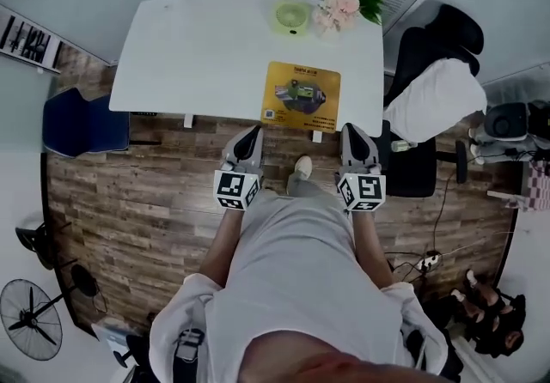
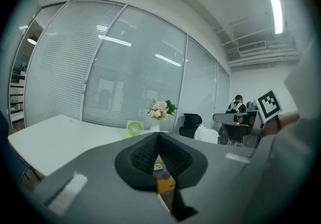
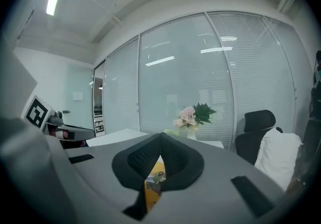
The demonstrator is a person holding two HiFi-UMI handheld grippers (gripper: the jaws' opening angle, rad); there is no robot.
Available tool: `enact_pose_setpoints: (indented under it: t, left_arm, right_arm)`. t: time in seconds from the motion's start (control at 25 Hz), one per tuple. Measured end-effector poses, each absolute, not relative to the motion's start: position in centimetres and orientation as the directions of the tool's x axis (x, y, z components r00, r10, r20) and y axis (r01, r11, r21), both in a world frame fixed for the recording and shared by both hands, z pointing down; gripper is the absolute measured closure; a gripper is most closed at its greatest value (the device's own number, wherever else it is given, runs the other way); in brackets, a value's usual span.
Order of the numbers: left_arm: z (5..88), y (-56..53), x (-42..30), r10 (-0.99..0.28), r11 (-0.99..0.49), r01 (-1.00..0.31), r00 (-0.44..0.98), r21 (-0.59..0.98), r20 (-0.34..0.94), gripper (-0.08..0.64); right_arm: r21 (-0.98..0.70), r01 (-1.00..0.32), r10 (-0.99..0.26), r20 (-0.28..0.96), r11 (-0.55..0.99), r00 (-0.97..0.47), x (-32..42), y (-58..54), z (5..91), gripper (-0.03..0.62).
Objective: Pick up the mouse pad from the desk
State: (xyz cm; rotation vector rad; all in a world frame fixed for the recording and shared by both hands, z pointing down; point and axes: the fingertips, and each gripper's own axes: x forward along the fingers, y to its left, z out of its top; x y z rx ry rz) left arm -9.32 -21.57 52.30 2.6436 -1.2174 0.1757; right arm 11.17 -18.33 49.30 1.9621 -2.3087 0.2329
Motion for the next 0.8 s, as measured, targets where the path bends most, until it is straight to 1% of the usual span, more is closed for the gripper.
enact_pose_setpoints:
  t: [0.24, 0.36, 0.52, 0.68, 0.8]
  left_arm:
    - [53.3, -26.6, -7.2, -0.788, -0.543, -0.827, 0.561, 0.144, 0.254, 0.572]
    - [54.6, -29.4, -5.9, -0.792, -0.529, -0.839, 0.541, 0.125, 0.283, 0.572]
    - [58.5, -33.2, -4.5, -0.764, -0.533, -0.84, 0.53, 0.104, 0.368, 0.466]
    - [64.8, -36.8, -3.3, -0.7, -0.535, -0.838, 0.513, 0.111, 0.497, 0.325]
    - [69.3, -38.3, -2.7, -0.644, -0.542, -0.833, 0.495, 0.109, 0.583, 0.278]
  right_arm:
    - [-0.112, -0.978, -0.966, 0.167, 0.179, -0.196, 15.2, -22.9, 49.9, 0.589]
    - [-0.121, -0.975, -0.967, 0.151, 0.188, -0.205, 16.7, -24.7, 49.6, 0.589]
    - [-0.123, -0.975, -0.97, 0.138, 0.183, -0.2, 17.8, -25.7, 49.0, 0.589]
    - [-0.108, -0.979, -0.975, 0.126, 0.172, -0.185, 18.5, -26.9, 48.5, 0.589]
    - [-0.106, -0.983, -0.981, 0.115, 0.146, -0.158, 19.1, -27.2, 47.9, 0.589]
